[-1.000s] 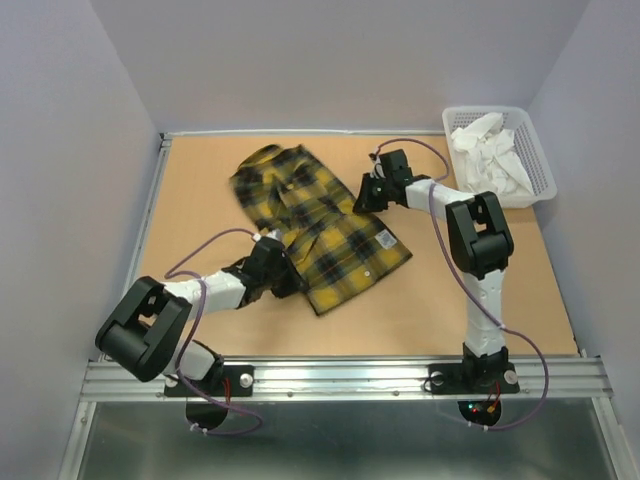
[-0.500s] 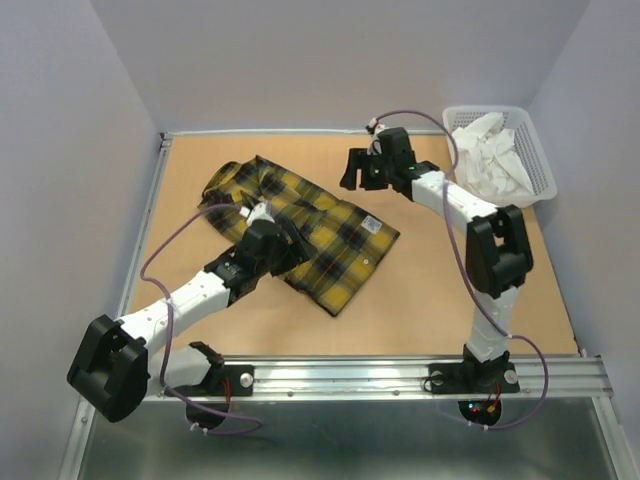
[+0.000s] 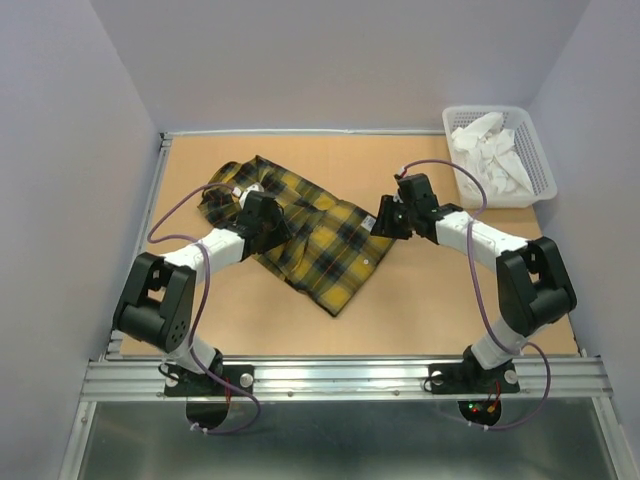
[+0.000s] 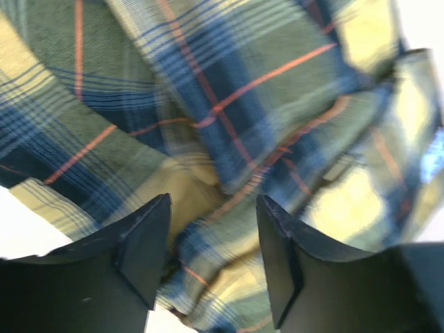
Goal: Fold and stack the long sleeve shirts
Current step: Fold the shirt
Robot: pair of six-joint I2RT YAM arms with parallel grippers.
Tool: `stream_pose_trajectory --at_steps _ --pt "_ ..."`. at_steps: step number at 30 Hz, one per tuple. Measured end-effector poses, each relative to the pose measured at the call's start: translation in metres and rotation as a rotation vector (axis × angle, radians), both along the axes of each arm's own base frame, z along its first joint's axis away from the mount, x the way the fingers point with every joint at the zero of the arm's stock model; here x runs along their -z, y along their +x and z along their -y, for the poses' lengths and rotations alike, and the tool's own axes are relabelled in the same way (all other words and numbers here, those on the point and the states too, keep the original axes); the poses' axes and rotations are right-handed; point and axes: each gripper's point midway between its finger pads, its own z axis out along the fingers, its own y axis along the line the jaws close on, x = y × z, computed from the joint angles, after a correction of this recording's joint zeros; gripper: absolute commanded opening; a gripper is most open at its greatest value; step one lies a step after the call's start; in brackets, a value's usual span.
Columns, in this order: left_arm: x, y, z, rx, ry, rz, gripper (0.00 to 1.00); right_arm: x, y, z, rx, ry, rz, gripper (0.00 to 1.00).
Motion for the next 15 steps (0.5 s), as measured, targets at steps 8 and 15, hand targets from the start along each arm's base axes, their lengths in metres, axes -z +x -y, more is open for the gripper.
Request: stream_pose_trajectory --at_steps 8,15 --pt "0.028 0.004 -0.014 -0.044 -0.009 -0.078 0.6 0.046 0.003 -0.001 0.012 -0.026 -0.068 0.4" --pt "0.03 0.009 -0.018 -0.05 -0.043 -0.089 0.62 0.058 0.051 -0.007 0.003 -0.054 -0.02 0.4"
